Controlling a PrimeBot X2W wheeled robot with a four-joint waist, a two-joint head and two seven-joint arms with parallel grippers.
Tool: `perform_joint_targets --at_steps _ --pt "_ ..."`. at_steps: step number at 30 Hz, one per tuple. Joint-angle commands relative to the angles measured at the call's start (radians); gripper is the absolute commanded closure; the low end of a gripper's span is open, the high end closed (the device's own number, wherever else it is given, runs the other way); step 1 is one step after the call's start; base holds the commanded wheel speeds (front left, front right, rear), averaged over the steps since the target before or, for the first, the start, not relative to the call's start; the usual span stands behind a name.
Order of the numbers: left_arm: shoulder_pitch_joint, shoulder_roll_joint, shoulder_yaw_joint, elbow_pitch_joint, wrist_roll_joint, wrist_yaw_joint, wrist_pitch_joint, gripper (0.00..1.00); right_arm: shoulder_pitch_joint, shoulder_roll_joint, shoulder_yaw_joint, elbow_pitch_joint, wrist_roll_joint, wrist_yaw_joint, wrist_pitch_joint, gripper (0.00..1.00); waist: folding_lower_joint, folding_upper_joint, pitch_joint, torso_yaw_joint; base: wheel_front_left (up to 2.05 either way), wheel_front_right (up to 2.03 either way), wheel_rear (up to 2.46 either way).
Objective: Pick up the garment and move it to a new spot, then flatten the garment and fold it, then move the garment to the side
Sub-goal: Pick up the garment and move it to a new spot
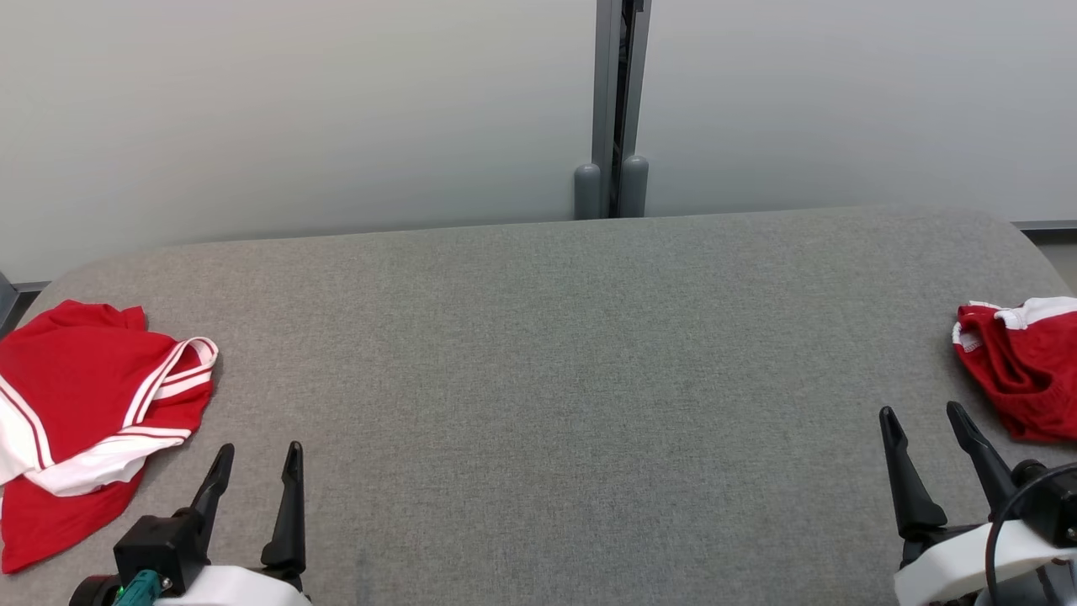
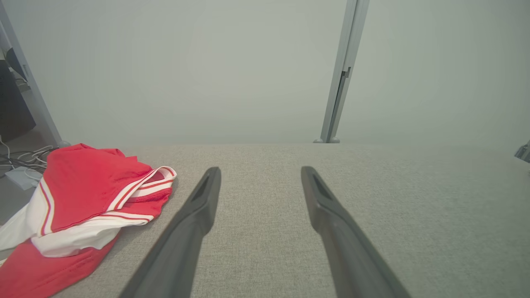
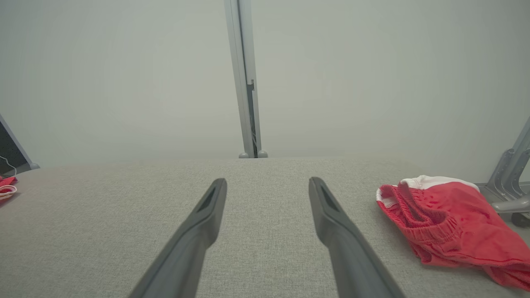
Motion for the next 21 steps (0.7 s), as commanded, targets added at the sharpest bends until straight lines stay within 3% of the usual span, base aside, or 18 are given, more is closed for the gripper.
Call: perform_joint_targets --at_steps 1,21 --pt "0.016 0.005 -0.002 -0.006 -0.004 0.008 0.004 0.0 0.017 0.002 -0.007 -0.012 -0.011 0.0 0.009 0.0 0.0 0.0 -0.006 0.001 0.0 0.0 0.0" --pt "0.017 0.027 -0.006 -0.028 -0.01 0.017 0.027 0.0 0.048 0.017 -0.021 -0.049 -0.02 0.0 0.04 0.0 0.0 0.0 -0.007 0.011 0.0 0.0 0.0"
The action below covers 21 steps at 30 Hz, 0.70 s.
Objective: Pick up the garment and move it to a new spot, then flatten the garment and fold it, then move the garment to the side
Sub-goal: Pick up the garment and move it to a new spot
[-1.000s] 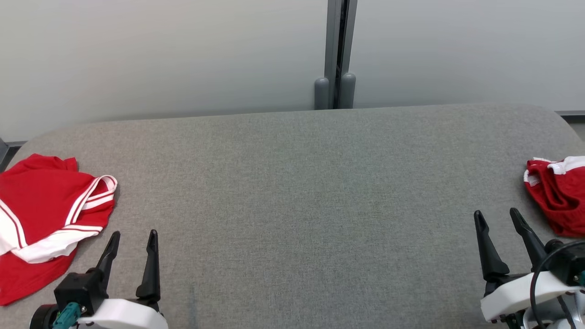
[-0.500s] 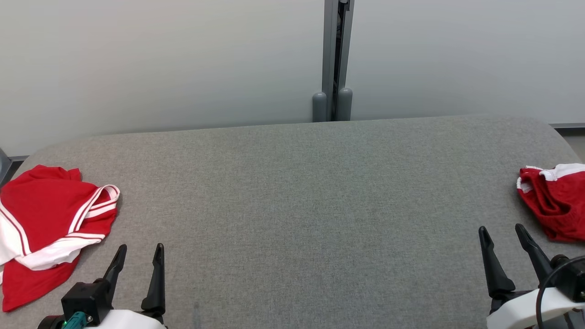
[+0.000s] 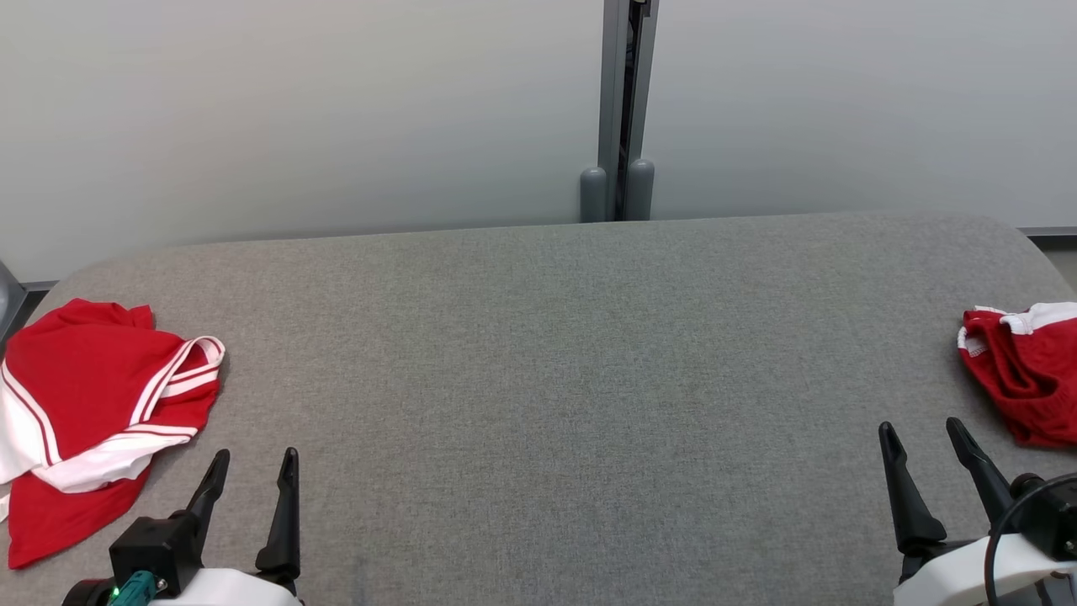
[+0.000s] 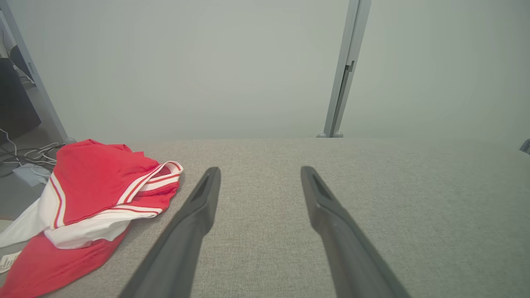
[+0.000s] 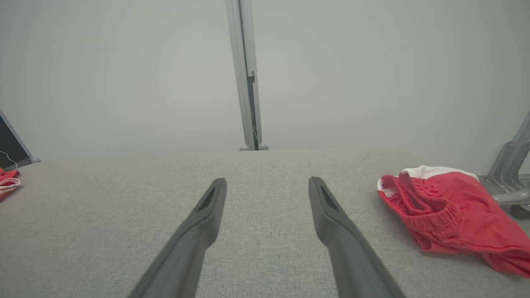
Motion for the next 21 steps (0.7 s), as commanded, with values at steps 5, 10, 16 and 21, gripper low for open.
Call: perform_joint_targets --at_steps 5,10,16,21 --pt "0.0 0.006 0.001 -0.003 -0.006 0.006 0.001 0.0 0.009 -0.002 -0.007 -0.009 -0.009 0.0 0.003 0.0 0.0 0.0 0.002 0.001 0.0 0.0 0.0" --pt "0.0 0.007 -0.002 -0.007 -0.004 0.011 0.002 0.0 0.009 -0.004 -0.009 -0.013 -0.019 0.0 0.008 0.0 0.0 0.0 0.005 0.004 0.0 0.0 0.0" --pt "-0.023 0.006 0.0 -0.009 -0.01 0.012 -0.001 0.0 0.006 -0.007 -0.011 -0.029 -0.029 0.0 0.008 0.0 0.0 0.0 0.01 0.039 0.0 0.0 0.0" --pt "-0.032 0.002 0.011 -0.007 -0.017 0.019 -0.009 0.0 0.01 -0.006 -0.006 -0.05 -0.034 0.0 0.01 0.0 0.0 0.0 0.01 0.108 0.0 0.0 0.0"
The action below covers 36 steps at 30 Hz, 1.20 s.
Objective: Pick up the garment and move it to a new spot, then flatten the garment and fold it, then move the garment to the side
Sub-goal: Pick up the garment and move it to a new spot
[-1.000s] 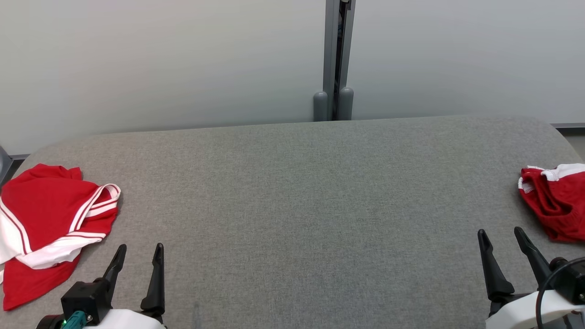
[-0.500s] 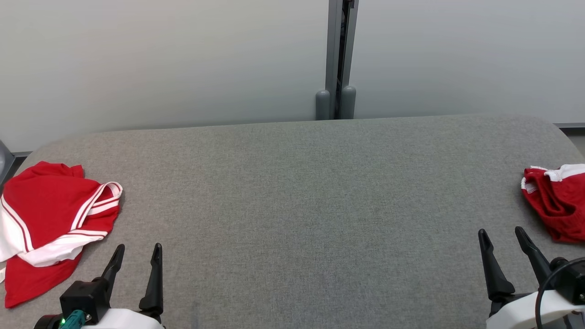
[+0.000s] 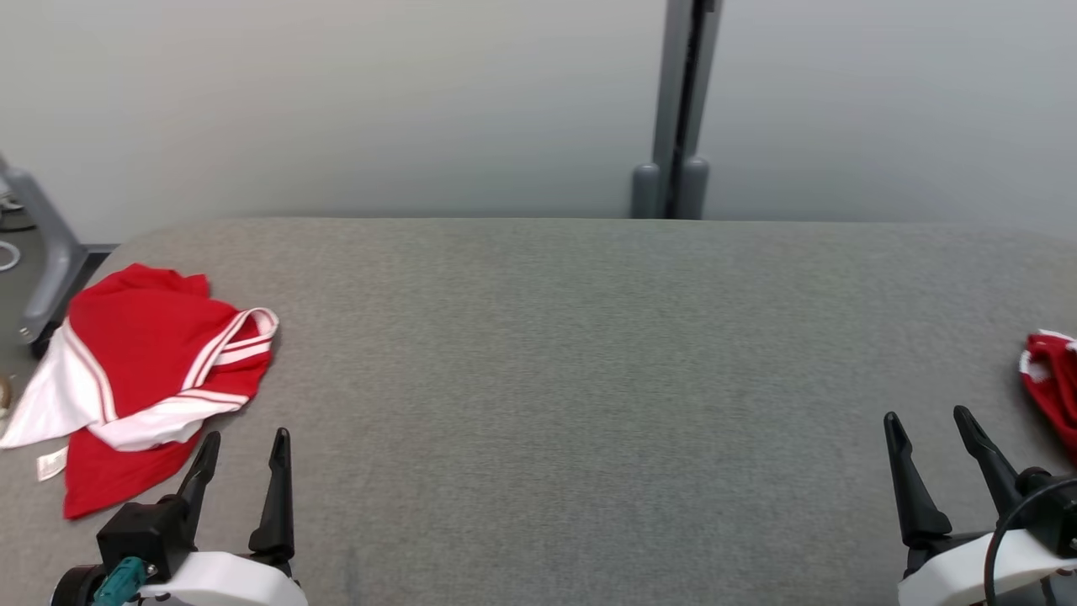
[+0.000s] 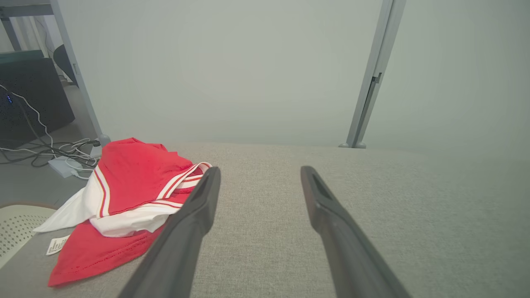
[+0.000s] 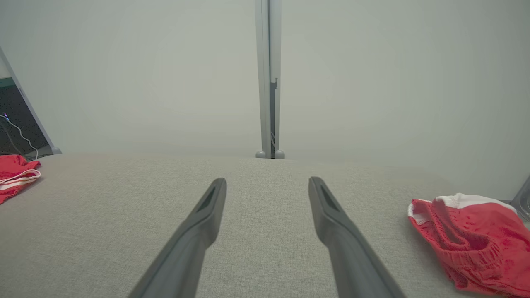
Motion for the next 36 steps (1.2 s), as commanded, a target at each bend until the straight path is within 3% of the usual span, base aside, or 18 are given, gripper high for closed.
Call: perform_joint_targets --at_steps 1,22,36 --pt "-0.008 0.001 0.011 -0.003 -0.014 0.005 -0.008 0.0 0.006 -0.005 0.002 -0.014 -0.004 0.0 0.004 0.0 0.0 0.0 -0.001 0.055 0.0 0.0 0.0" --pt "0.015 0.03 0.042 -0.008 -0.034 0.017 -0.011 0.0 -0.014 0.003 0.046 -0.036 0.001 0.0 0.012 0.0 0.0 0.0 -0.016 0.328 0.0 0.0 0.0" --pt "0.014 0.041 0.036 -0.01 -0.042 0.02 -0.005 0.0 -0.01 0.009 0.054 -0.042 0.007 0.0 0.017 0.0 0.0 0.0 -0.017 0.358 0.0 0.0 0.0"
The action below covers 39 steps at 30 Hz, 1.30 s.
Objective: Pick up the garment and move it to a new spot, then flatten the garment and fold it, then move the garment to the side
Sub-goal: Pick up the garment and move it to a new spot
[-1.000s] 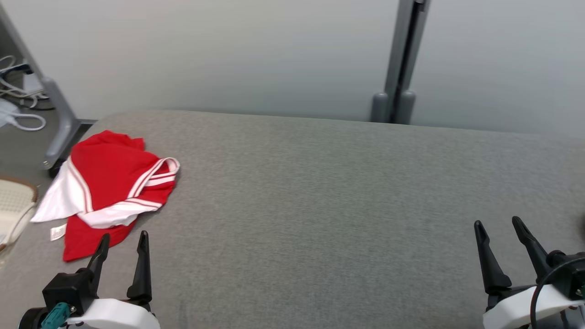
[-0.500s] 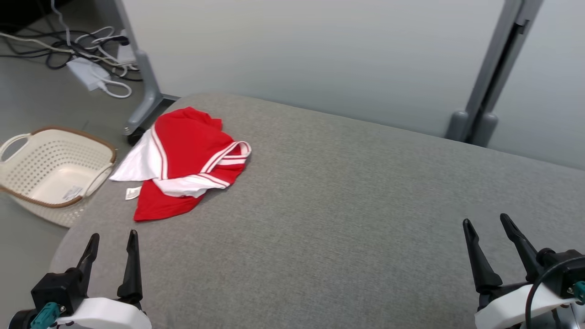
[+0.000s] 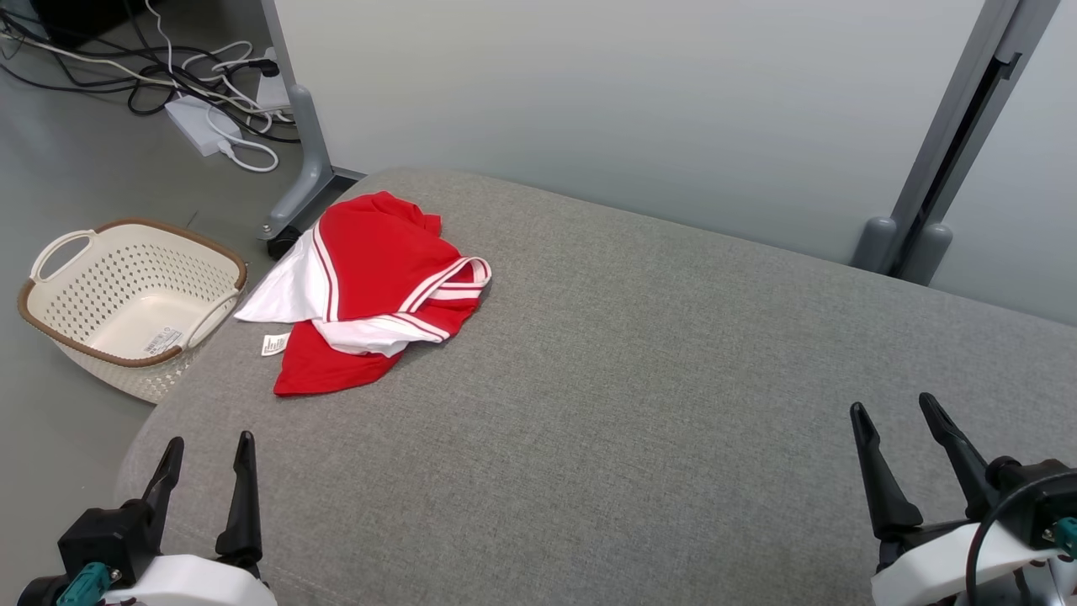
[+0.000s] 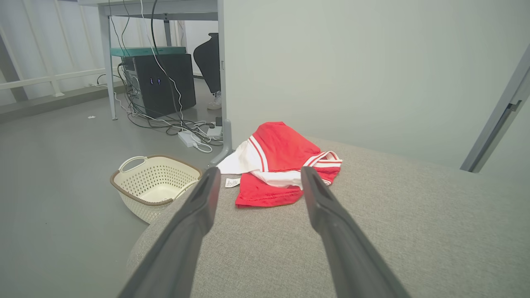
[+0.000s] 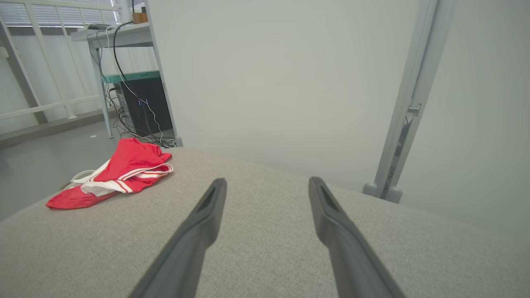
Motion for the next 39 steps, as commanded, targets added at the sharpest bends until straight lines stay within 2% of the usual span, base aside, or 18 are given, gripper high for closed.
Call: perform_joint_targets --at_steps 1,7,12,19,24,28,34,39 --pt "-0.005 0.006 0.0 -0.002 -0.007 0.003 0.001 0.0 0.006 0.0 -0.004 0.002 0.006 0.0 -0.004 0.0 0.0 0.0 0.001 -0.002 0.0 0.0 0.0" --pt "-0.021 0.015 -0.005 -0.006 -0.002 0.002 0.005 0.0 0.007 0.003 -0.01 0.006 0.009 0.0 -0.008 0.0 0.0 0.0 0.005 -0.008 0.0 0.0 0.0" --pt "-0.073 0.018 -0.015 -0.009 -0.004 -0.028 0.011 0.0 -0.007 -0.004 -0.015 -0.019 0.005 0.0 0.007 0.0 0.0 0.0 0.038 -0.022 0.0 0.0 0.0" --pt "-0.216 -0.005 -0.007 0.057 -0.032 -0.076 -0.009 0.0 -0.068 -0.033 0.018 -0.072 -0.015 0.0 0.045 0.0 0.0 0.0 0.154 -0.079 0.0 0.0 0.0" --pt "-0.356 -0.036 -0.014 0.194 -0.051 -0.129 -0.022 0.0 -0.141 -0.056 0.047 -0.103 -0.021 0.0 0.068 0.0 0.0 0.0 0.261 -0.134 0.0 0.0 0.0" --pt "-0.468 -0.052 -0.038 0.34 -0.062 -0.194 -0.012 0.0 -0.186 -0.067 0.046 -0.12 -0.025 0.0 0.079 0.0 0.0 0.0 0.338 -0.17 0.0 0.0 0.0" --pt "-0.614 -0.051 -0.06 0.576 -0.089 -0.306 0.007 0.0 -0.222 -0.073 0.032 -0.136 -0.029 0.0 0.081 0.0 0.0 0.0 0.427 -0.213 0.0 0.0 0.0" --pt "-0.698 -0.052 -0.071 0.759 -0.113 -0.357 0.032 0.0 -0.242 -0.072 0.038 -0.139 -0.028 0.0 0.071 0.0 0.0 0.0 0.473 -0.239 0.0 0.0 0.0"
